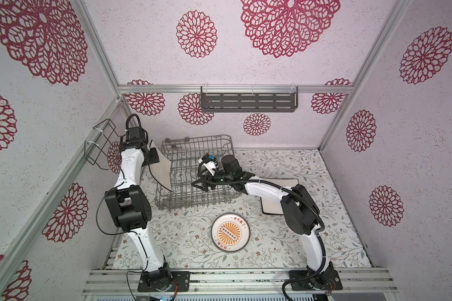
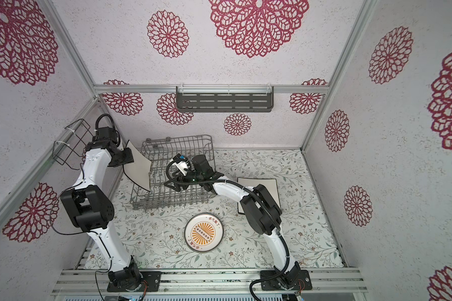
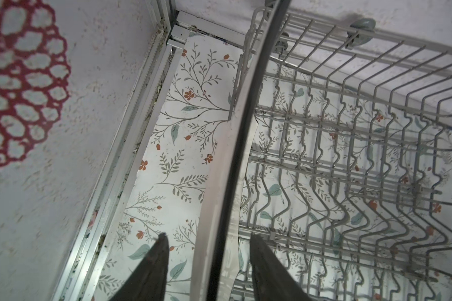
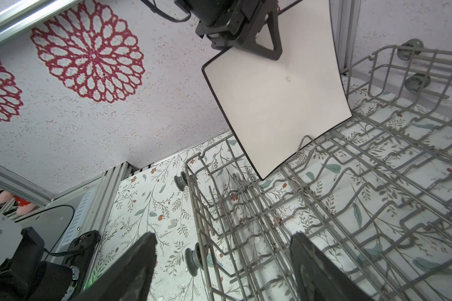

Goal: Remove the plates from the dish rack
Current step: 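Close the left gripper on the top edge of the rack plate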

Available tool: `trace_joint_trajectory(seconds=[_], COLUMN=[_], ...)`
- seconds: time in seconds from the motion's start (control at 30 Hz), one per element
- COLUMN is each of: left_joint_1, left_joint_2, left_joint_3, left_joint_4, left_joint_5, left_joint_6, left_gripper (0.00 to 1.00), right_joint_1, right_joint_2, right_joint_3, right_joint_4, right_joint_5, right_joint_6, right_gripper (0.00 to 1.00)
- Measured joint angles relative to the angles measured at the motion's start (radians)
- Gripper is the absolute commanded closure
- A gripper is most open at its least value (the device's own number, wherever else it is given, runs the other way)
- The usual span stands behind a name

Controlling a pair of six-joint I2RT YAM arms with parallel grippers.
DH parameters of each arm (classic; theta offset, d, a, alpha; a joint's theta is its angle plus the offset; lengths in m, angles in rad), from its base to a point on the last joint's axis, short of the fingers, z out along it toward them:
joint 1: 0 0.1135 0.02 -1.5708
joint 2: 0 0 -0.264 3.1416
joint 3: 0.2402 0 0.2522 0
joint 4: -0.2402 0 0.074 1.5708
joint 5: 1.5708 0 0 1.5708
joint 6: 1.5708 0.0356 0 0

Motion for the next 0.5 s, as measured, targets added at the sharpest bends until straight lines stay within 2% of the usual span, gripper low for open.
trace_joint_trajectory(seconds=[0.13, 0.33, 0.5], left_joint_1=[0.0, 0.0, 0.005], left_joint_2=[0.007, 0.008, 0.01], left_joint_3=[0.005, 0.012, 0.013], left_joint_4=[-0.006, -0.011, -0.014], left_joint_5=[0.012, 0.024, 0.037], left_joint_6=[0.0, -0.001, 0.0], left_gripper=[0.56, 0.71, 0.76], right_joint_1=[-0.008, -0.01, -0.011], right_joint_2=[0.0, 0.012, 0.02], right_joint_3=[0.002, 0.005, 0.005], right_joint_4=[0.013, 0.026, 0.025], right_joint_5=[-0.006, -0.007, -0.005], right_joint_6=[0.01, 0.021, 0.021], right_gripper=[0.17, 0.18, 0.18])
